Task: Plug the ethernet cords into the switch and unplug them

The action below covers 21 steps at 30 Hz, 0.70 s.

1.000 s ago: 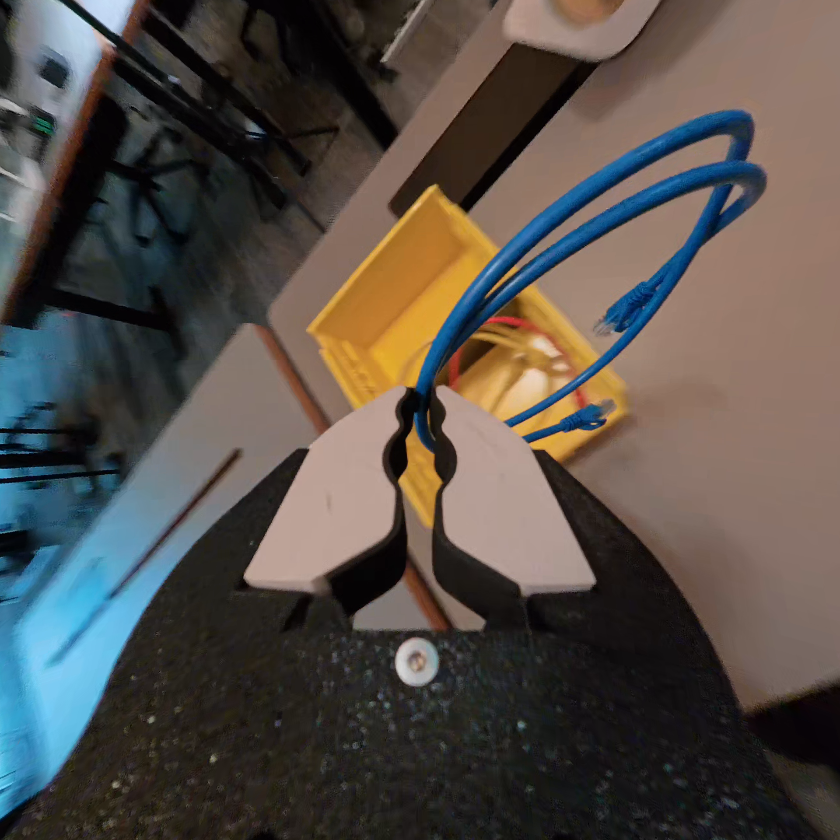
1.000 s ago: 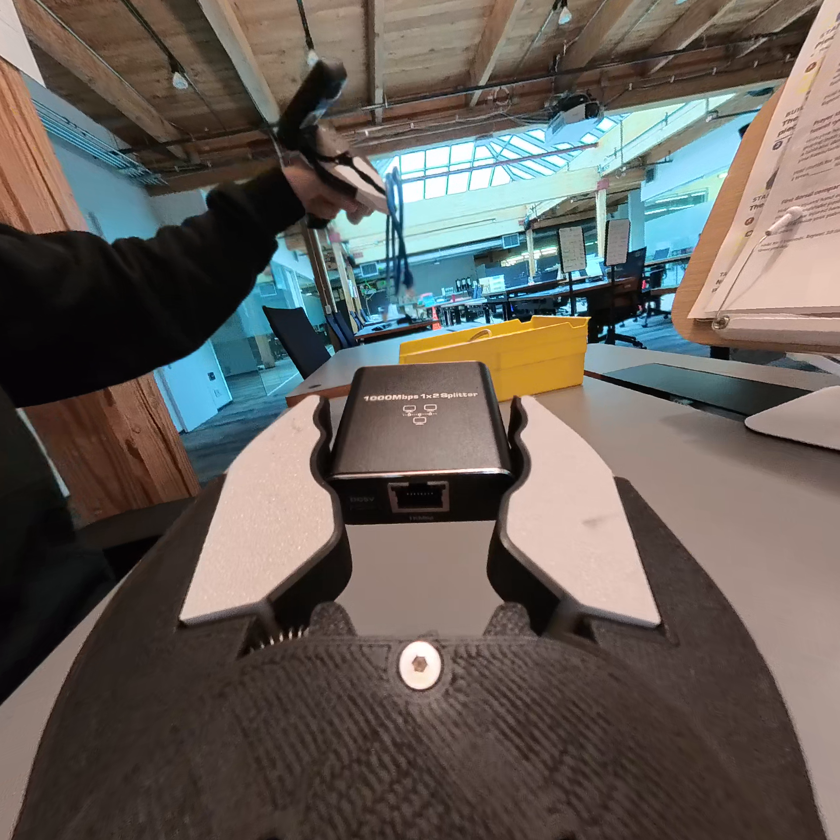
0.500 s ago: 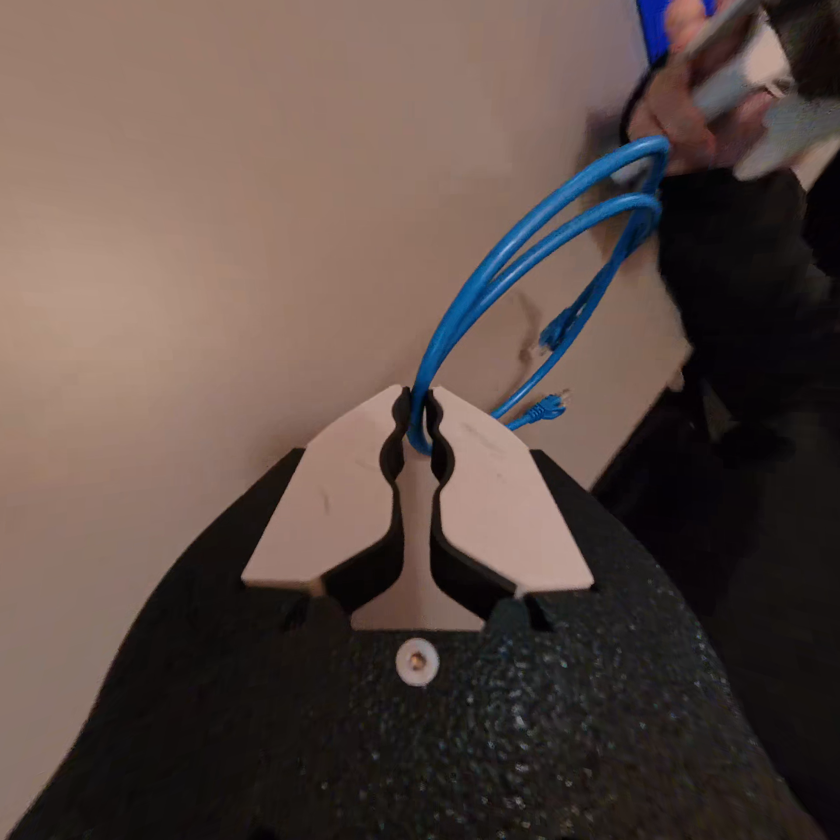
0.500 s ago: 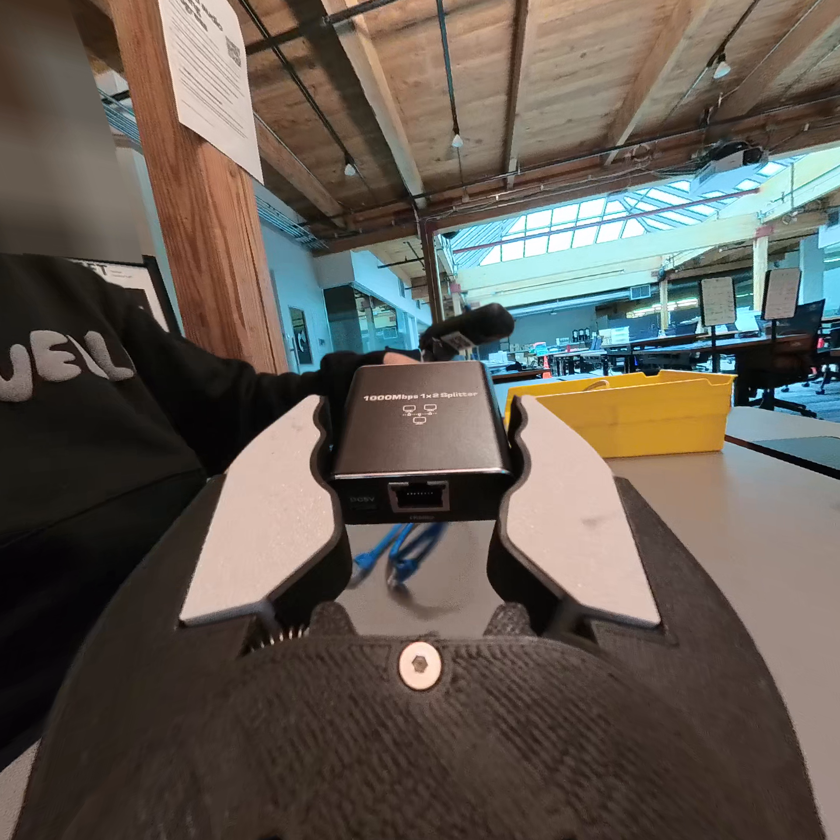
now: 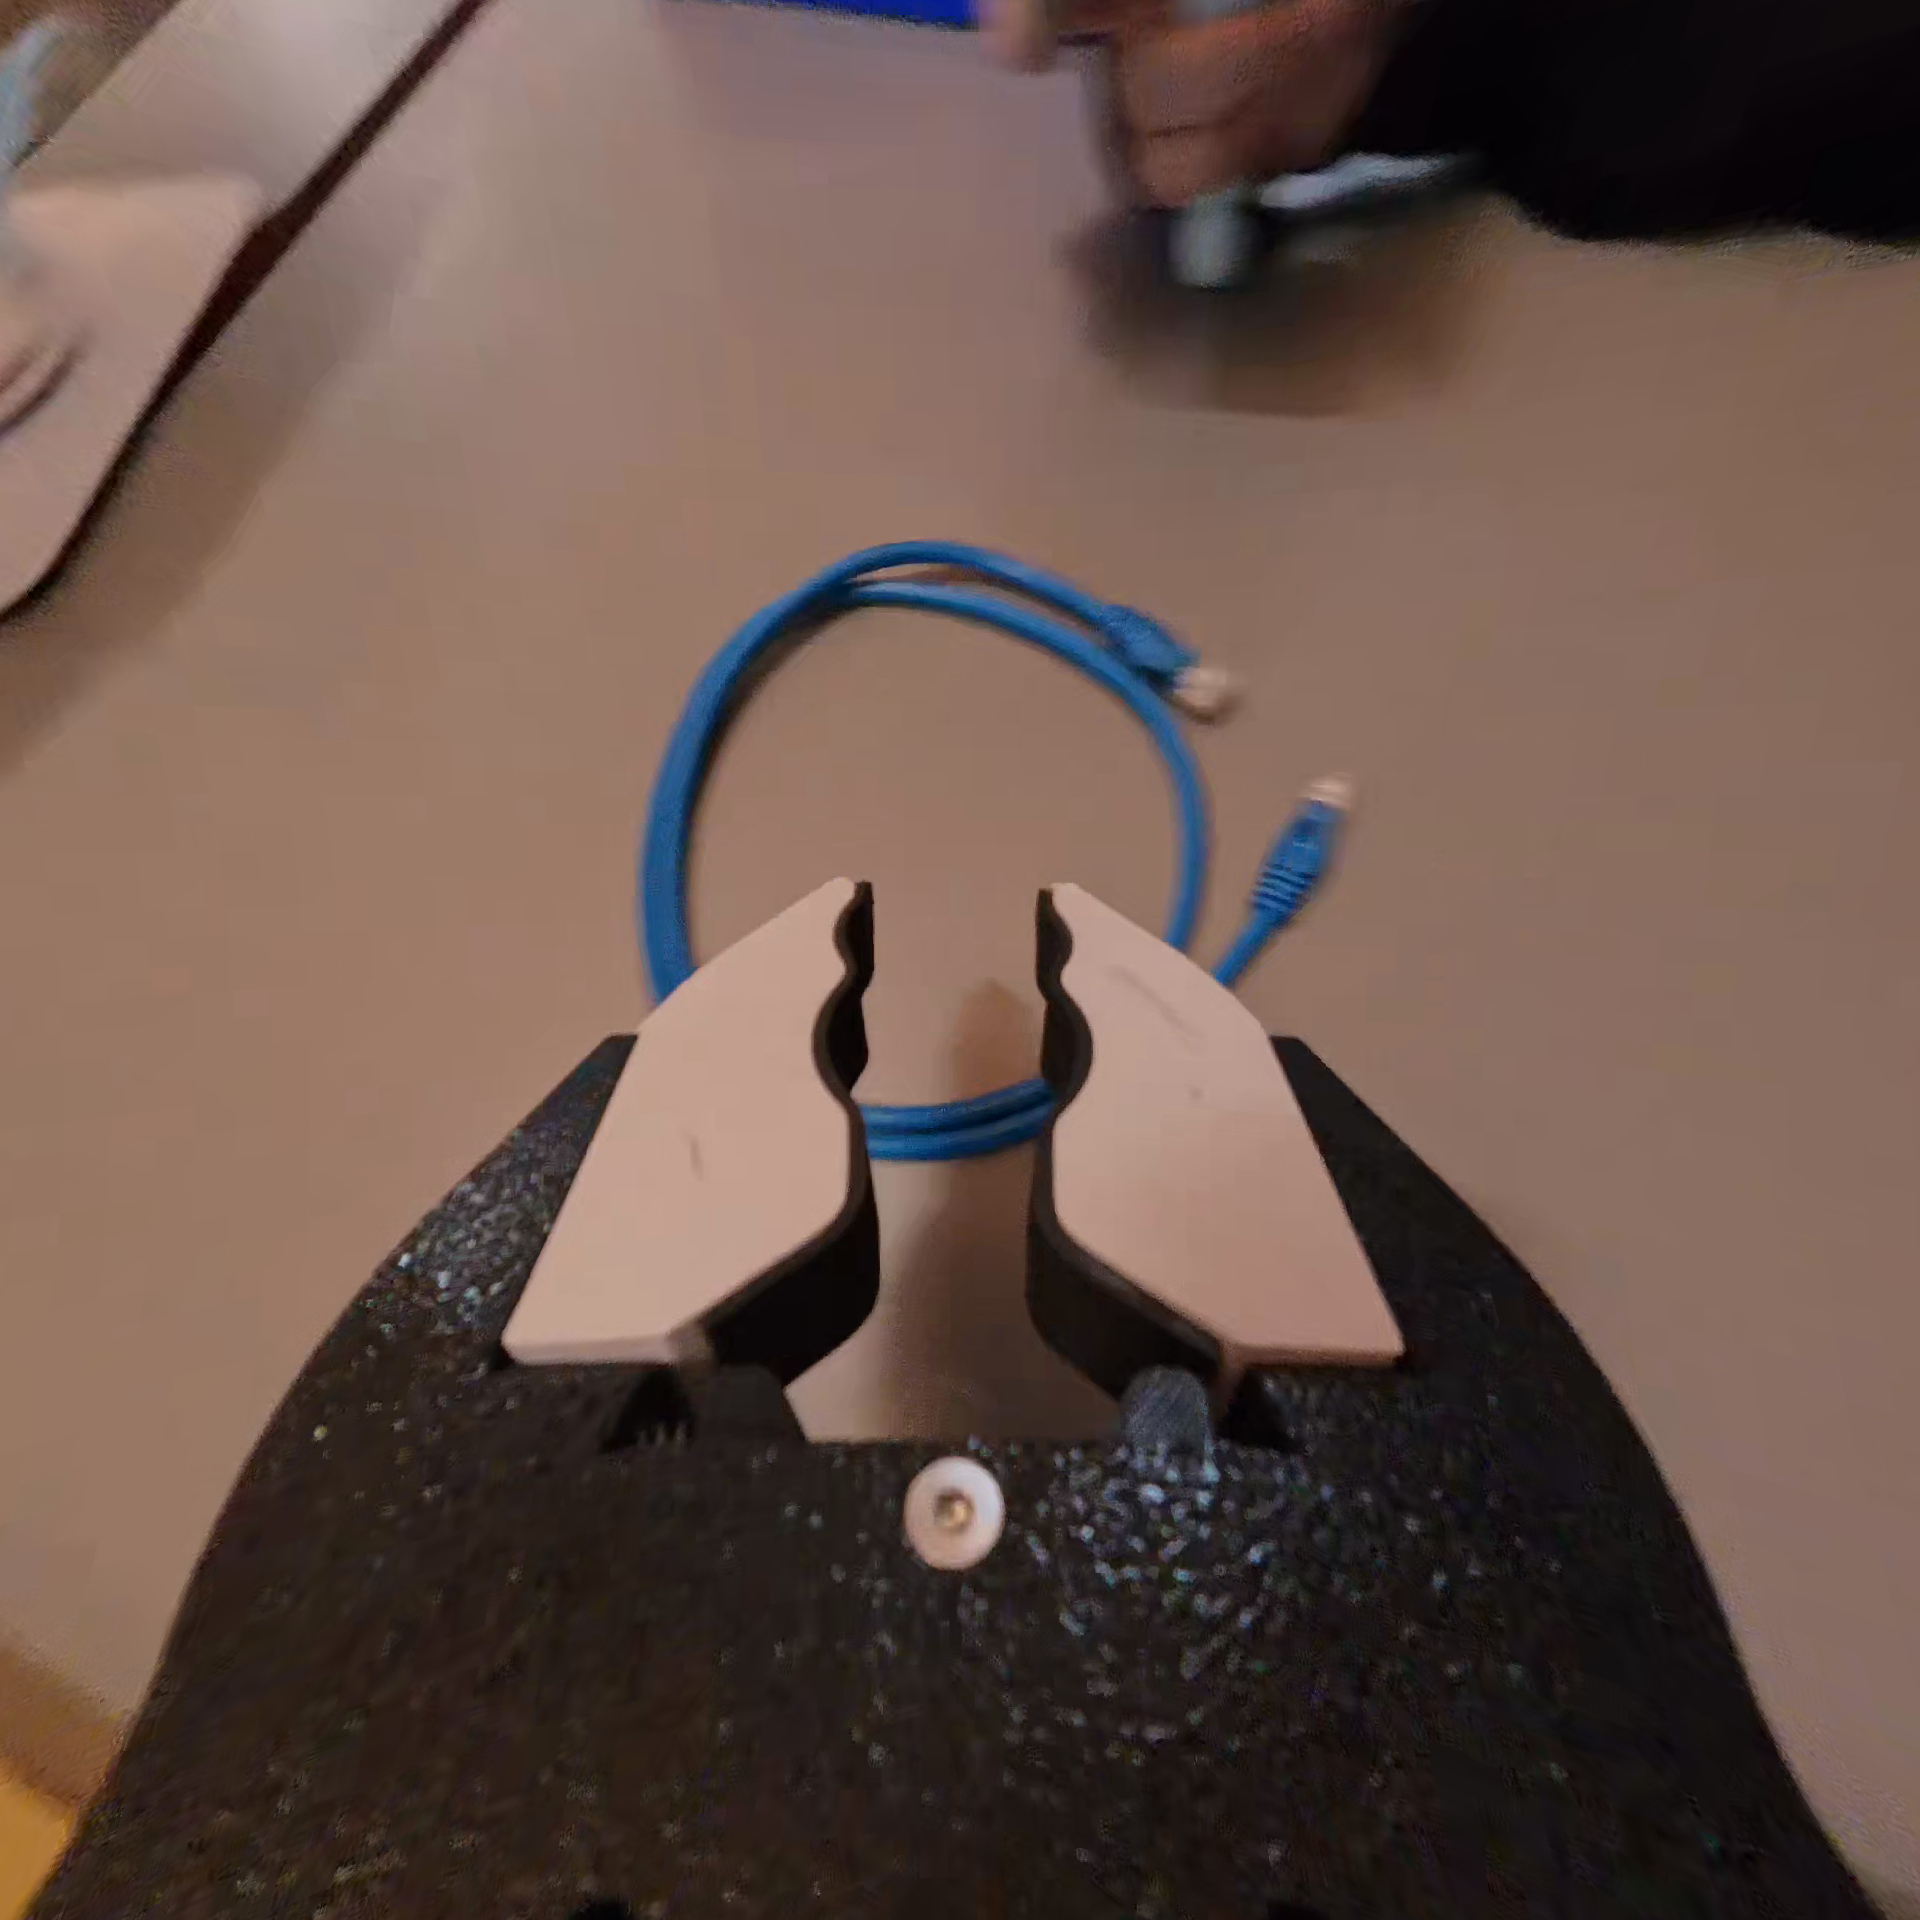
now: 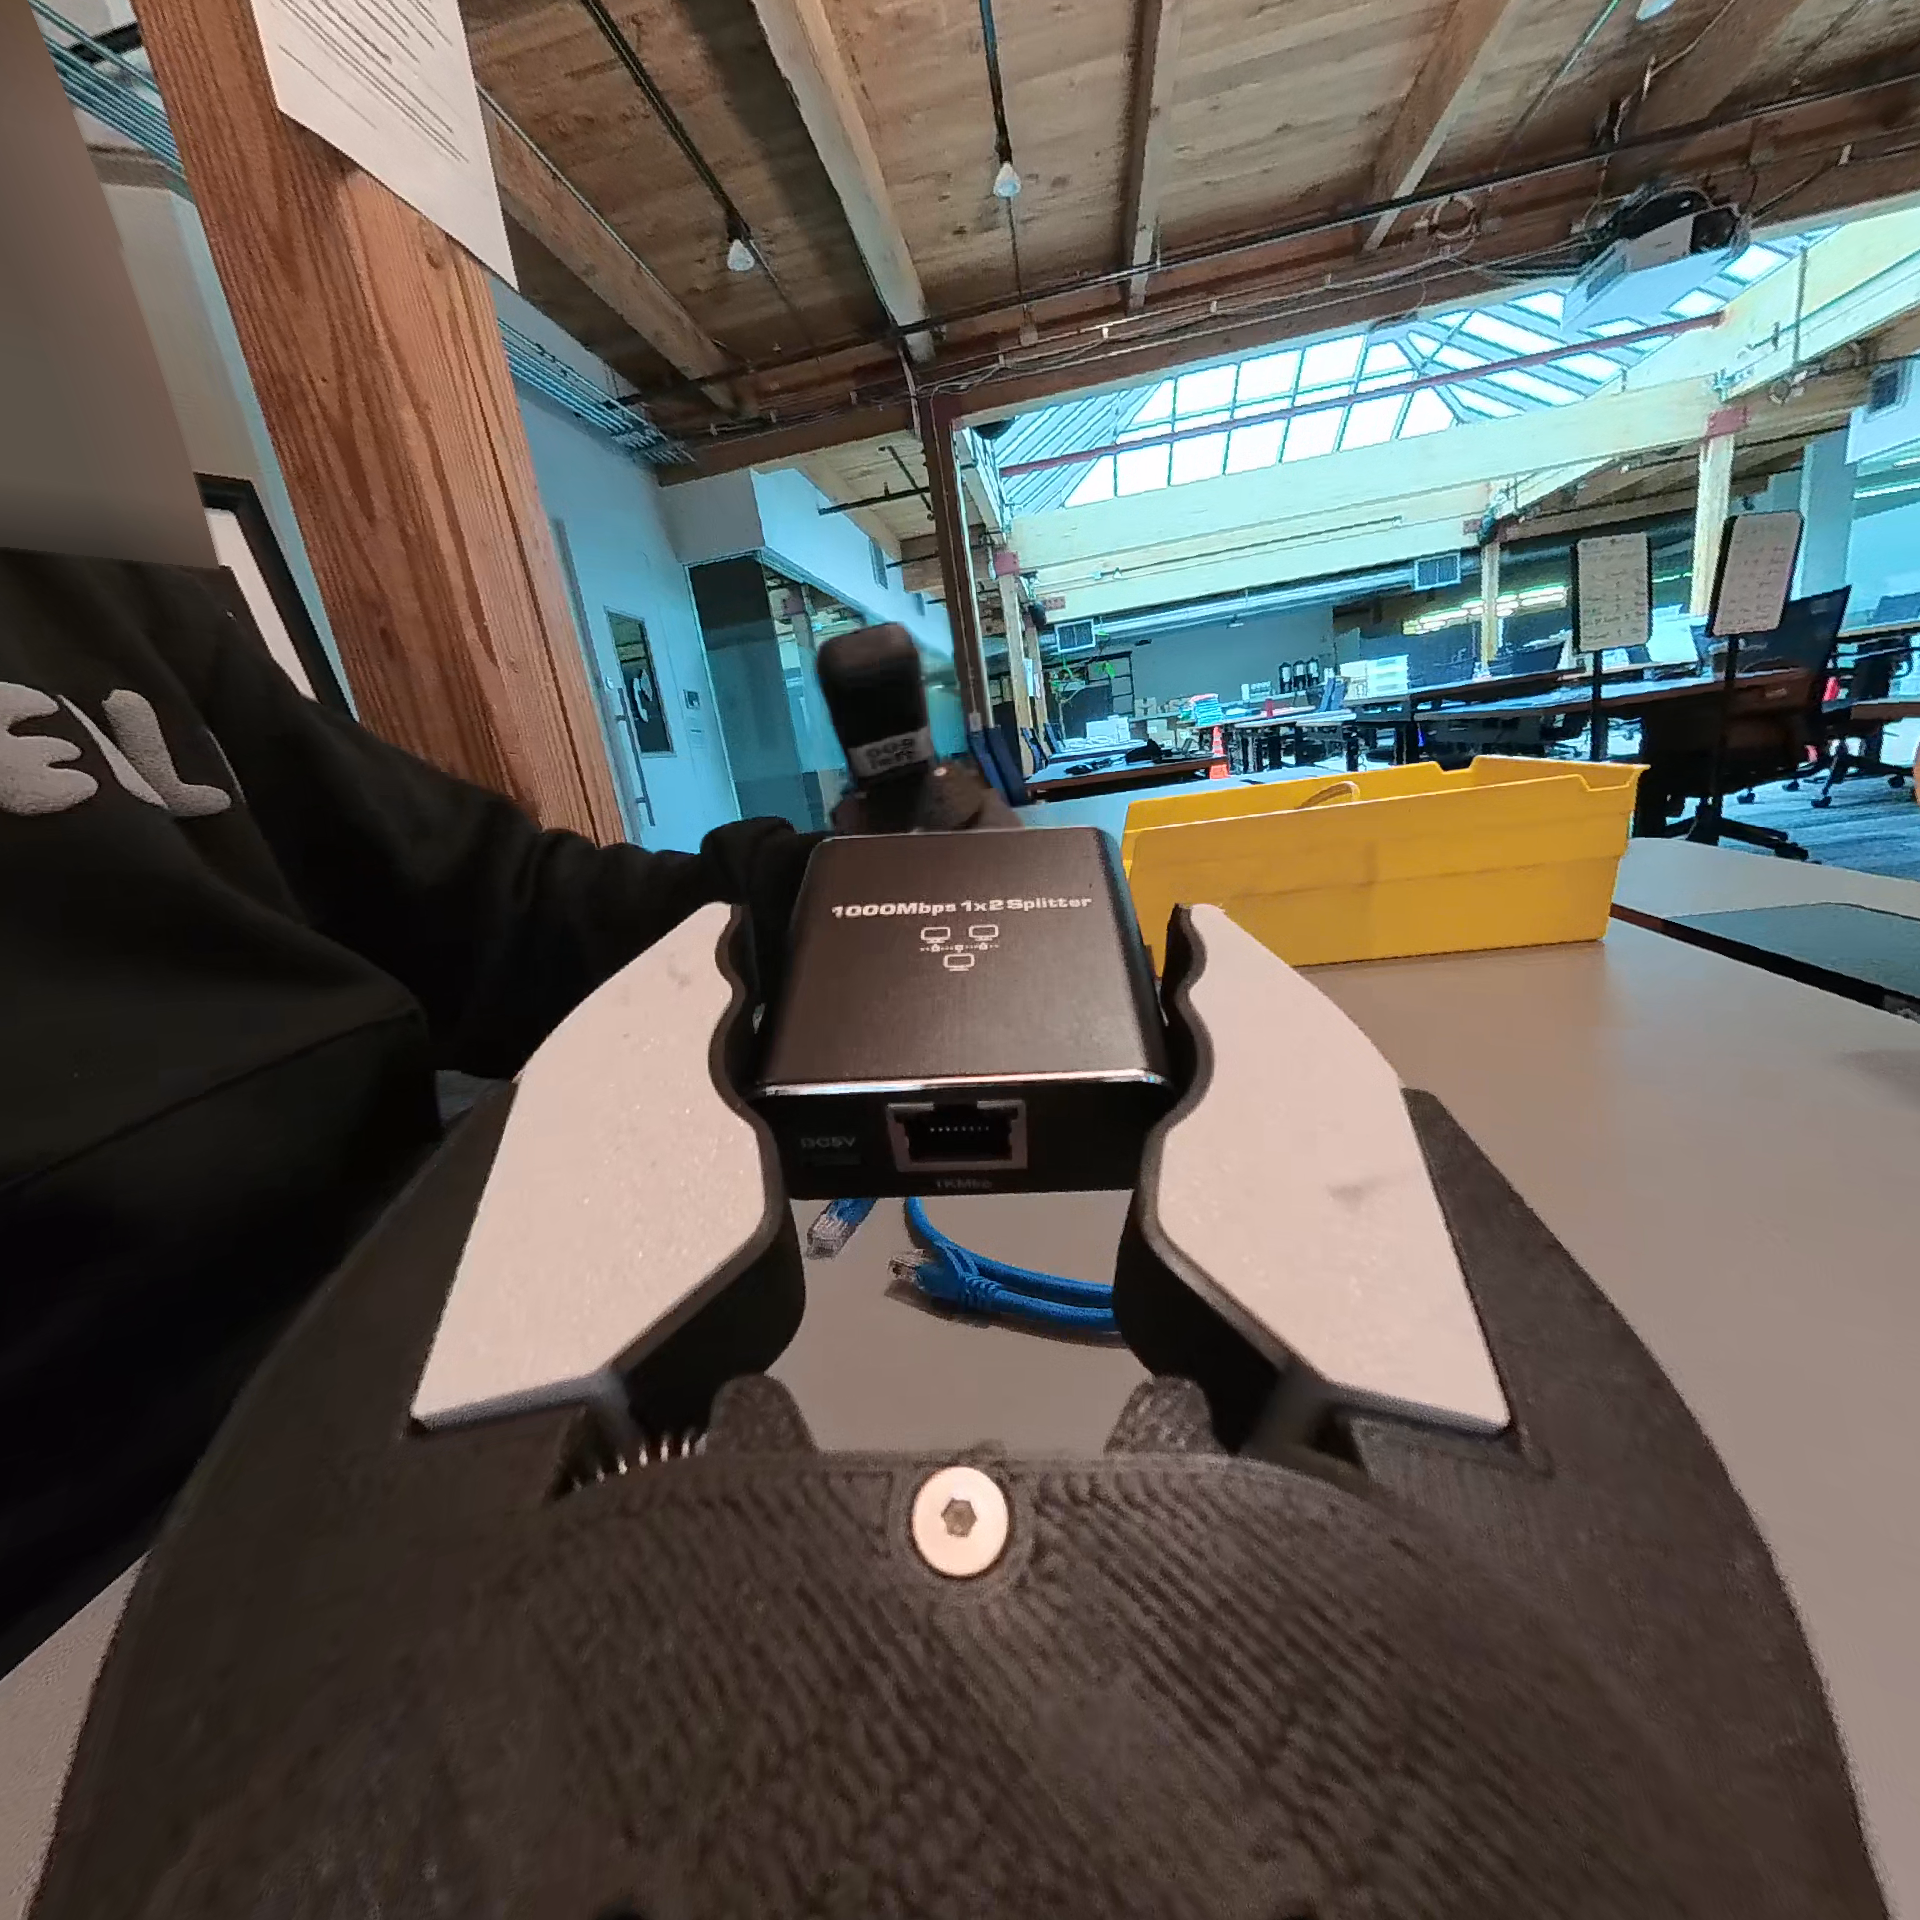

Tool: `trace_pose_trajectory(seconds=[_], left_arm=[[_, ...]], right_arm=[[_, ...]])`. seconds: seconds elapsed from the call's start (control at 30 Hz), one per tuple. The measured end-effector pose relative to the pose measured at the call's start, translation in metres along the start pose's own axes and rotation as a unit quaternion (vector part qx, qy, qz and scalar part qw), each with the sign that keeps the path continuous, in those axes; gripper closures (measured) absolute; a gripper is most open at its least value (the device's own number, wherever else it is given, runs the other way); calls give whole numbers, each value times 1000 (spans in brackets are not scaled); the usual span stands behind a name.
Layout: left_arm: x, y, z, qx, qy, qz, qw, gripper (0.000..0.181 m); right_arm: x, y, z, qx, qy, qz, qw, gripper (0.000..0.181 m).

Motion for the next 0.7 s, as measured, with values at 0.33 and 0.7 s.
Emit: trace_pose_trajectory(seconds=[0.33, 0.7], left_arm=[[-7, 35, -57, -160, 68, 38, 984, 160], [-6, 54, -54, -158, 30, 79, 984, 171]], right_arm=[[-2, 4, 2, -2, -11, 19, 1000, 107], [-7, 12, 4, -8, -24, 56, 998, 107]])
Point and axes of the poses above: each gripper's, where its closed fingertips meet, y out along the fingers, x out of its top, z = x × y across the jaws, the point moved 6 cm from there along -y, back along the fingers, and after that the axes turned 6 degrees about z, right-handed, at the moved point
